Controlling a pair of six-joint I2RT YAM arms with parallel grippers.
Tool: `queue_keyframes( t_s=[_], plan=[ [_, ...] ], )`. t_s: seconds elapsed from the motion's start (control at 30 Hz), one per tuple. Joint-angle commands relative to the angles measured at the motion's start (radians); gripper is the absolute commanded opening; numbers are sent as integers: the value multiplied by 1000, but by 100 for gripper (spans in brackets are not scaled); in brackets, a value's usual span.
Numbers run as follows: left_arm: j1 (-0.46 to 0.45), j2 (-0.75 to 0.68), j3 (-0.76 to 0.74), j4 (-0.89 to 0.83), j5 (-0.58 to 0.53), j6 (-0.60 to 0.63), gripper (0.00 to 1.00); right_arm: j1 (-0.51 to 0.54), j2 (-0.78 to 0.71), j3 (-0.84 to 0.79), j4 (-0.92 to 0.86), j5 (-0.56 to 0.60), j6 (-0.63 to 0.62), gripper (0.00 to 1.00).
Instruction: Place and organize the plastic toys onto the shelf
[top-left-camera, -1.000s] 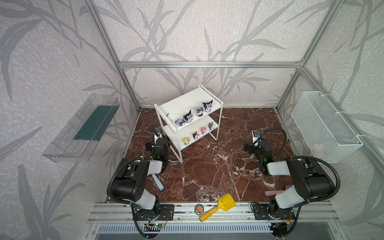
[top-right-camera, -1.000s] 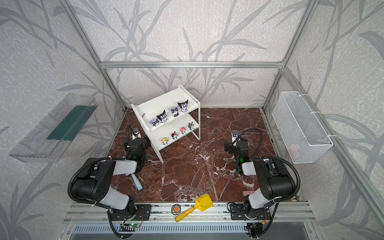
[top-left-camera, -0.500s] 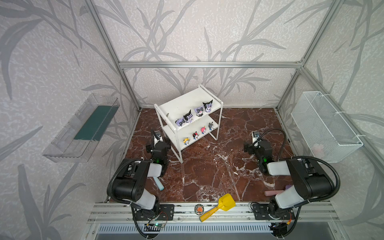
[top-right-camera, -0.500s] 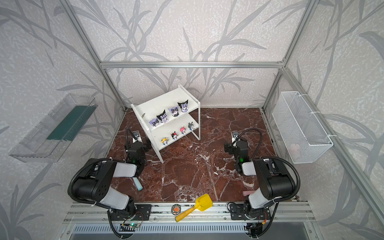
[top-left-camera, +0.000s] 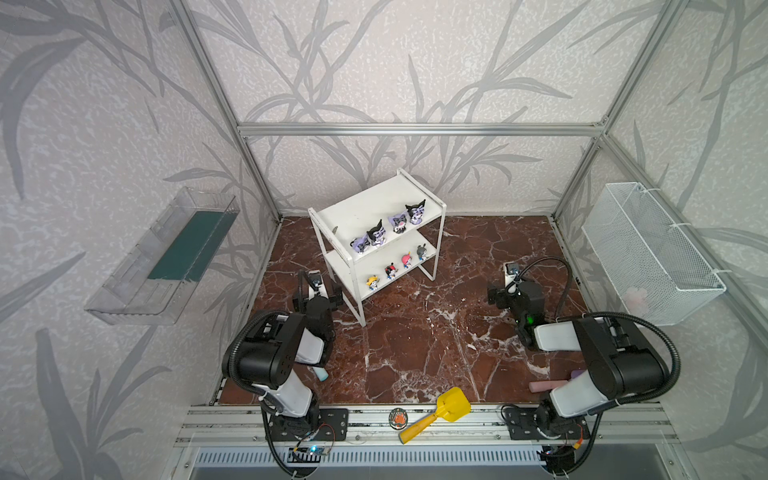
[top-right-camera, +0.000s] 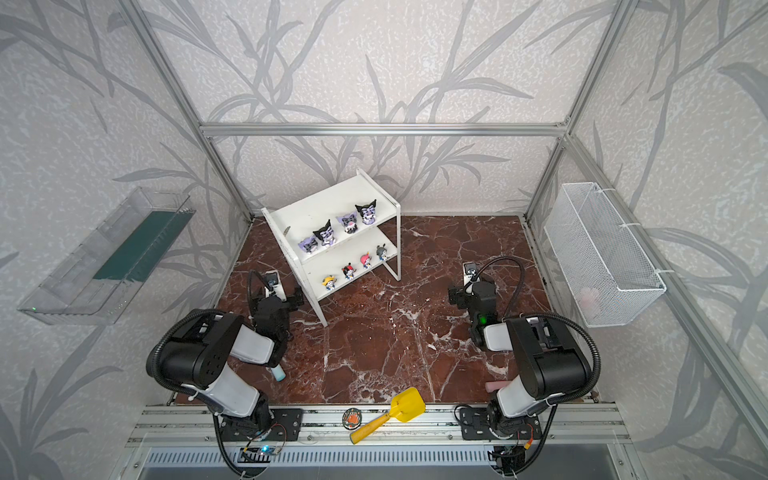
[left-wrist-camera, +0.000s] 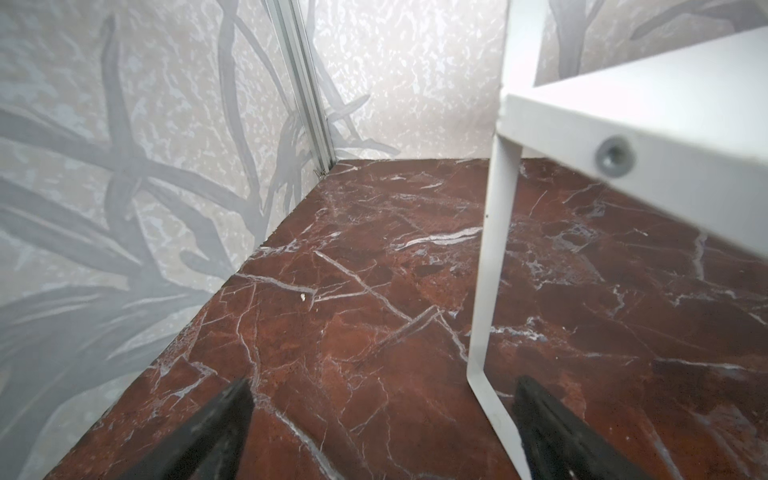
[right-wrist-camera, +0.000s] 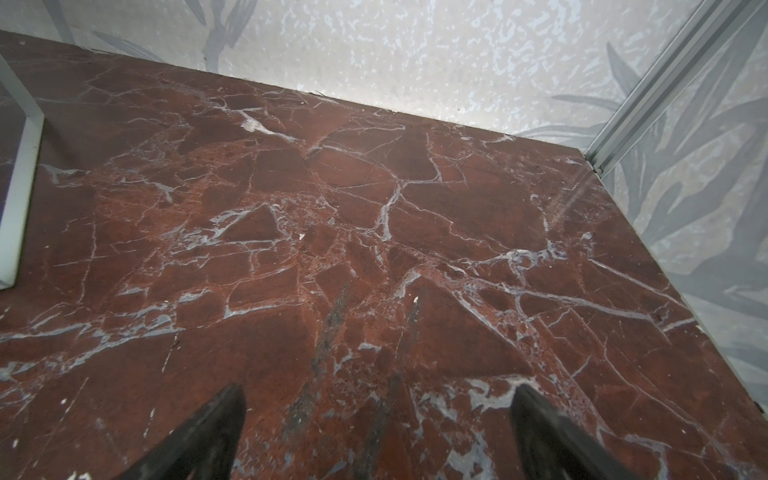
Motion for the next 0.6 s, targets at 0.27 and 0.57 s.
queue_keyframes(
  t_s=[0.27,0.57],
  plan=[
    [1,6,12,46,-18,12,99,-2,-10,18,5,12,7,99],
    [1,6,10,47,-17,11,99,-1,-10,18,5,12,7,99]
  ],
)
